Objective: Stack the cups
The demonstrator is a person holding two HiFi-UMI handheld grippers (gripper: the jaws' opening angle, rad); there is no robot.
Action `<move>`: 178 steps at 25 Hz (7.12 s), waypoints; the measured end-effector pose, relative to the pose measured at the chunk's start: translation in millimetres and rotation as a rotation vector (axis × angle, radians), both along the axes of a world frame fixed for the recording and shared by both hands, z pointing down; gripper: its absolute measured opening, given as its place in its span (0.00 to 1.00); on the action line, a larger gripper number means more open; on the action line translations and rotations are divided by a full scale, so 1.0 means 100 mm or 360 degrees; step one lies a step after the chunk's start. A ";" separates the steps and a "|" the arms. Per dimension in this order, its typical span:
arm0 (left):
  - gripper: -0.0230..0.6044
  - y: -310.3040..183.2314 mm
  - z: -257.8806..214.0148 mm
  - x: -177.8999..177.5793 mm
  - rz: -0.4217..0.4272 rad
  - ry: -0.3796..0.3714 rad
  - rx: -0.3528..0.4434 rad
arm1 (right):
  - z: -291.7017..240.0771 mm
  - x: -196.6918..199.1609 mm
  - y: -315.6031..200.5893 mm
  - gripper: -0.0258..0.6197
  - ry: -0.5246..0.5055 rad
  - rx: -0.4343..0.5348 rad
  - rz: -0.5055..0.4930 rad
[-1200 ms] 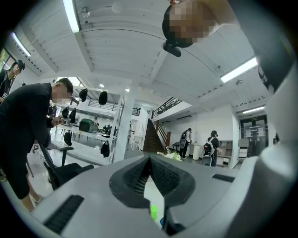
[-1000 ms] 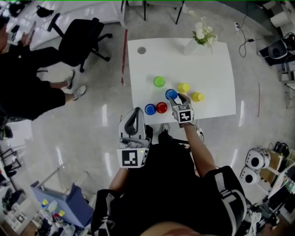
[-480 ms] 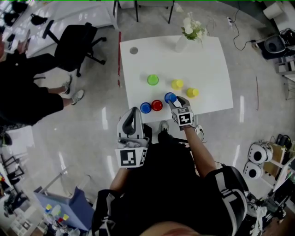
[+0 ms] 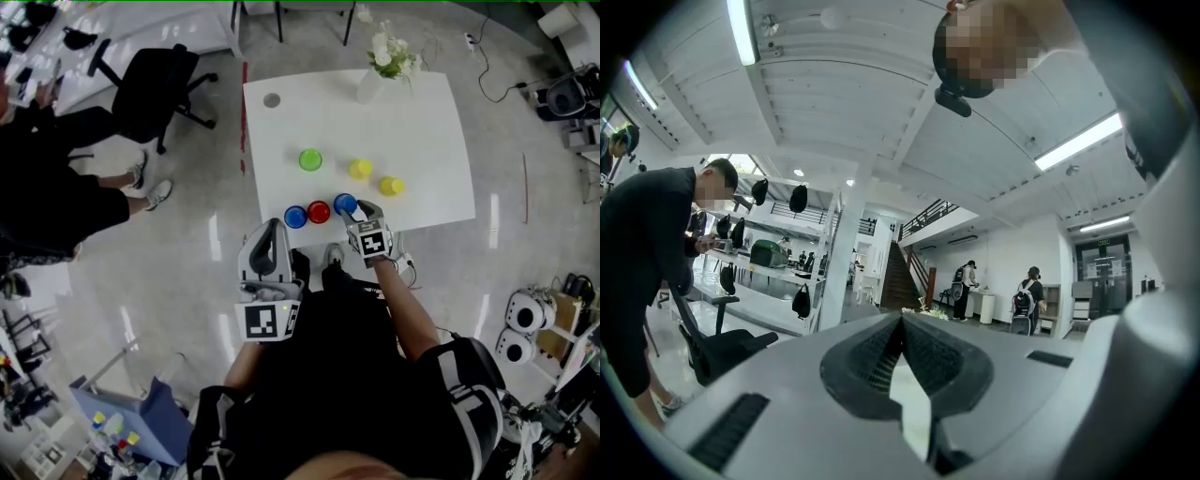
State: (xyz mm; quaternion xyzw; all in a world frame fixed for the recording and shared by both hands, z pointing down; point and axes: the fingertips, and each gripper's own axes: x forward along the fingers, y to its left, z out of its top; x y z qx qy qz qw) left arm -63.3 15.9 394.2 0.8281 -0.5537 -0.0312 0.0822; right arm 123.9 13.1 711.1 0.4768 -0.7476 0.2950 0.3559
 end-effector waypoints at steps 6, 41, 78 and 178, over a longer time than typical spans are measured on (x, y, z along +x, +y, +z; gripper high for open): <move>0.07 0.01 0.03 -0.01 -0.0014 0.0011 -0.0026 | 0.11 -0.03 0.04 0.37 0.0010 -0.0033 -0.0028; 0.07 -0.06 -0.02 -0.41 0.0026 0.0084 -0.0003 | -0.34 -0.28 -0.11 0.46 -0.0009 0.0161 0.0087; 0.07 -0.93 0.19 -0.55 -0.0255 0.0065 -0.0088 | -0.13 -0.86 -1.51 0.45 -0.0028 0.0019 -0.0343; 0.07 -0.52 0.25 -0.66 0.0085 0.0104 -0.0081 | -0.54 -1.25 0.11 0.40 -0.0034 -0.0178 -0.0346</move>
